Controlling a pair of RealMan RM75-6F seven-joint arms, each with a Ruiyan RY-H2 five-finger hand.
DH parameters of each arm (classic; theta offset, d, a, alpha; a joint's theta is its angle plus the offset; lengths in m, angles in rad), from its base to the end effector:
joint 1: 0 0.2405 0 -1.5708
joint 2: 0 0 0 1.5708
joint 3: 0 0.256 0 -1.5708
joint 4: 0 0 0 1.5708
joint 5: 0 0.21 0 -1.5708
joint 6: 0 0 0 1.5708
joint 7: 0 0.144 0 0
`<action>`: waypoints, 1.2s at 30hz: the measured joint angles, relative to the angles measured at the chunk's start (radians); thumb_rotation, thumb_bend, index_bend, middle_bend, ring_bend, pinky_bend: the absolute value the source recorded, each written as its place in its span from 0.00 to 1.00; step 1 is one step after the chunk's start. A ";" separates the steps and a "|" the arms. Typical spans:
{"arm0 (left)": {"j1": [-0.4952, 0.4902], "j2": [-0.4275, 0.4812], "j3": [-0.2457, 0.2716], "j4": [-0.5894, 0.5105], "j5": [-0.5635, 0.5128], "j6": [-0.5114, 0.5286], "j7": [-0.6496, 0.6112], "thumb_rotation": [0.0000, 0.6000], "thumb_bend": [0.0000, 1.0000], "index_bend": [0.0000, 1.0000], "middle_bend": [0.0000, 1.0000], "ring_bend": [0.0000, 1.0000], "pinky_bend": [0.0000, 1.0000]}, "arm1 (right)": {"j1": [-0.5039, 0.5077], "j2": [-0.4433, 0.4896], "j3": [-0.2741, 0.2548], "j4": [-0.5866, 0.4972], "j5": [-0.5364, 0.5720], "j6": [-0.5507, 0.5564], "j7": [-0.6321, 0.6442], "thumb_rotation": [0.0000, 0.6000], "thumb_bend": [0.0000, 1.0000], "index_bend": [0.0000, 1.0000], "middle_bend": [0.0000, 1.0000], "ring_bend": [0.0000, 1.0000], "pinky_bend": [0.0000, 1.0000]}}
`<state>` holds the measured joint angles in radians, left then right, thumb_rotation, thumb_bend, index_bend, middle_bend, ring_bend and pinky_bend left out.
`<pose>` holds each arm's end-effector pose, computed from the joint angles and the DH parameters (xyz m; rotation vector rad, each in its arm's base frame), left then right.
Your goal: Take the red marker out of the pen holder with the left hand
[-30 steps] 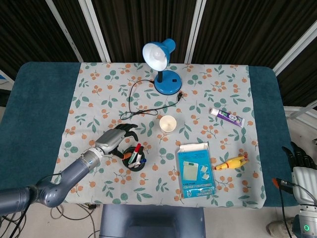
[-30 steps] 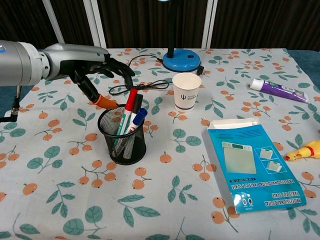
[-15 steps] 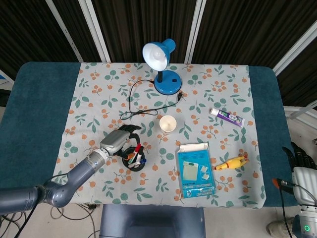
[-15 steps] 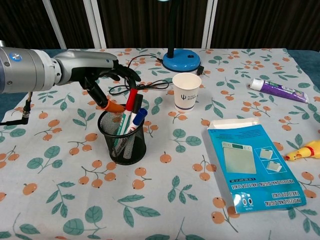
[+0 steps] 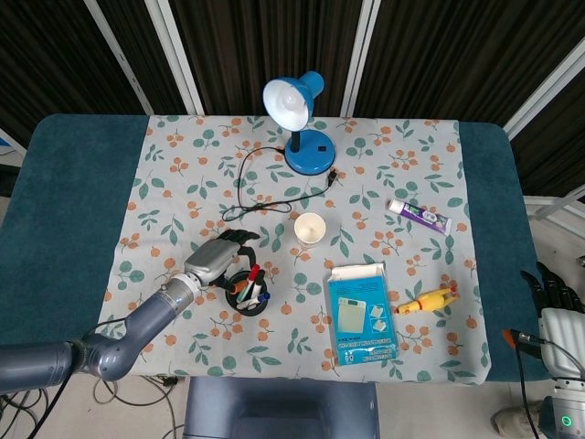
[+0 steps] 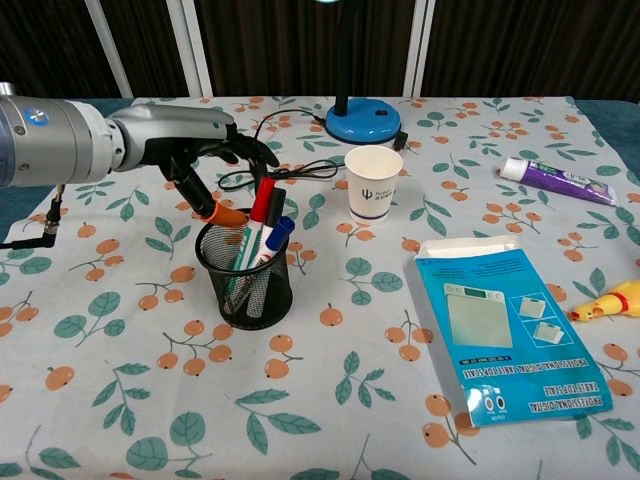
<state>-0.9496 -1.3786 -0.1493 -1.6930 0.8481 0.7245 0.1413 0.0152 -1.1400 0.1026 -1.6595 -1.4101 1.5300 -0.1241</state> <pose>-0.0976 0.3406 -0.0093 -2.0140 -1.3721 -0.8927 -0.3176 -0.1684 0.1660 1.2394 -0.8758 0.8212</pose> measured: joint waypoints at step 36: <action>-0.016 0.005 -0.004 -0.025 0.022 -0.001 -0.017 1.00 0.42 0.54 0.14 0.00 0.00 | -0.001 0.004 0.001 -0.001 0.002 -0.002 0.011 1.00 0.16 0.15 0.05 0.10 0.18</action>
<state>-0.9653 -1.3735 -0.1532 -1.7179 0.8696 0.7234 0.1247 0.0144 -1.1358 0.1034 -1.6605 -1.4082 1.5277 -0.1132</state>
